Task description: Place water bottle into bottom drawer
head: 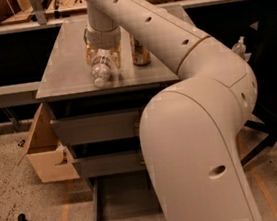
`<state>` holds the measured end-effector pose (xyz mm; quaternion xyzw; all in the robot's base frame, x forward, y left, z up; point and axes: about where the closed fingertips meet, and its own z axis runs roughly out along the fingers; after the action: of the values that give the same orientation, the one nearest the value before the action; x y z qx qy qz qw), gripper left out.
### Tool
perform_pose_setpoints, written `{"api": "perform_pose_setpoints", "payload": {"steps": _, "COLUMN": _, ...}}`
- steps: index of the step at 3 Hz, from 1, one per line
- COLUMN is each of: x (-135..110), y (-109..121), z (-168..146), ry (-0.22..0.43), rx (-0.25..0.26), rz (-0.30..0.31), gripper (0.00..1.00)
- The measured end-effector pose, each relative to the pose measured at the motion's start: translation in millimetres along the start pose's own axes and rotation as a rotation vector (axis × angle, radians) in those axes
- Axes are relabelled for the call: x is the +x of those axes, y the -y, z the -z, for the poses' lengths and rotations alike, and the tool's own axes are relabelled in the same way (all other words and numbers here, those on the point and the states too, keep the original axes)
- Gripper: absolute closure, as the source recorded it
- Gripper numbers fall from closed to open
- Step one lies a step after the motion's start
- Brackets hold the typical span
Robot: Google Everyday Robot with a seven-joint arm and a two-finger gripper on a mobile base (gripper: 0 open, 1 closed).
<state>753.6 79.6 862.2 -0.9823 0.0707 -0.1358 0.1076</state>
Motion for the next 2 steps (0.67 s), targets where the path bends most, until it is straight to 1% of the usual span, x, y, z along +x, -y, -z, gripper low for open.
{"api": "perform_pose_setpoints", "payload": {"steps": 1, "x": -13.9, "y": 2.3, "z": -20.8, "ry": 0.050, "rx": -0.027, "rz": 0.025, "gripper": 0.64}}
{"api": "perform_pose_setpoints", "payload": {"steps": 2, "x": -13.8, "y": 3.9, "z": -17.0, "ry": 0.055, "rx": -0.030, "rz": 0.027, "gripper": 0.87}}
